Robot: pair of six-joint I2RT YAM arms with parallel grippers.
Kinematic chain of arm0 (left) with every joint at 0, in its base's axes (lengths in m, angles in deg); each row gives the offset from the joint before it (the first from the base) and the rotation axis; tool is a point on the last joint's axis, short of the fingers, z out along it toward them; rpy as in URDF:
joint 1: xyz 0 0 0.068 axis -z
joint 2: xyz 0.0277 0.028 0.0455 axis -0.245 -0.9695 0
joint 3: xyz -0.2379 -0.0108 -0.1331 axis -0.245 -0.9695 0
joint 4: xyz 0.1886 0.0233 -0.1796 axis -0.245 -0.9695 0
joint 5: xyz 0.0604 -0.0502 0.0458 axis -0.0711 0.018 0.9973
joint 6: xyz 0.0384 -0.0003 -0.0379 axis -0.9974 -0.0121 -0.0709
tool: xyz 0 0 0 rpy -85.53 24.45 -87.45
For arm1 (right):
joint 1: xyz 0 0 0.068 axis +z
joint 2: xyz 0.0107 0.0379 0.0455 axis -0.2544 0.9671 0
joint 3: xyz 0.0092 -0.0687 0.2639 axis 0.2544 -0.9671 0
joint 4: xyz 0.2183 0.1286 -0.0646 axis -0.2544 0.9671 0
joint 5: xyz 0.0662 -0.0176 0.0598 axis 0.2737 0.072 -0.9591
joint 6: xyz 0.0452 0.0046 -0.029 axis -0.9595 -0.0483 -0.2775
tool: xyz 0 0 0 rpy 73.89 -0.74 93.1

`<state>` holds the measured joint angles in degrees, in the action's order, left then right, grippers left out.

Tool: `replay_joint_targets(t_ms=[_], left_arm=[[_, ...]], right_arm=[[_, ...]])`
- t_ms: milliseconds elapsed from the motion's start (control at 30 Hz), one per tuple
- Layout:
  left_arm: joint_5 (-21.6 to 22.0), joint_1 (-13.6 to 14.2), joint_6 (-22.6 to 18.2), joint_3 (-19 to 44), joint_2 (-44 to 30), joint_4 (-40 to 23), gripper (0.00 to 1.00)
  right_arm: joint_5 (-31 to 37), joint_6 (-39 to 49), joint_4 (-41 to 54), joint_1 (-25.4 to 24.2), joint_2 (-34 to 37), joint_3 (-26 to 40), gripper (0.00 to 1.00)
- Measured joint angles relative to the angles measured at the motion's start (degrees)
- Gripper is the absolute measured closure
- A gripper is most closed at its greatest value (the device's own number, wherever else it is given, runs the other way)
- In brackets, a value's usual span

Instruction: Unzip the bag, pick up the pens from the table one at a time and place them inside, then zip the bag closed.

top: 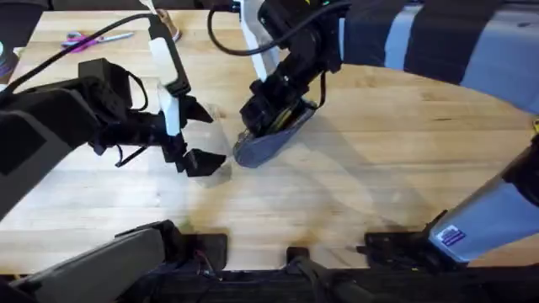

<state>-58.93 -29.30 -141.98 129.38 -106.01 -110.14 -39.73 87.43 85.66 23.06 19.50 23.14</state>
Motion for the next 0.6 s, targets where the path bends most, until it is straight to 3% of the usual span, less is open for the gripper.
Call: replay_joint_targets(t_ms=[367, 500, 533, 600], left_arm=[[0.0, 0.0, 0.0, 0.0, 0.0, -0.2, 0.007], [0.2, 0.0, 0.0, 0.0, 0.0, -0.4, 0.007], [0.3, 0.0, 0.0, 0.0, 0.0, -0.4, 0.007], [0.5, 0.0, -1.4, 0.0, 0.0, -0.4, 0.007]], right_arm=[[-0.4, -2.2, -0.1, -10.6, 0.0, 0.0, 0.971], [-3.9, -2.5, 0.2, -12.3, -0.2, 0.4, 0.966], [-4.8, -2.3, 0.2, -12.3, -0.4, 0.6, 0.951], [-7.3, -0.4, 0.2, -11.4, -3.9, 2.0, 0.73]])
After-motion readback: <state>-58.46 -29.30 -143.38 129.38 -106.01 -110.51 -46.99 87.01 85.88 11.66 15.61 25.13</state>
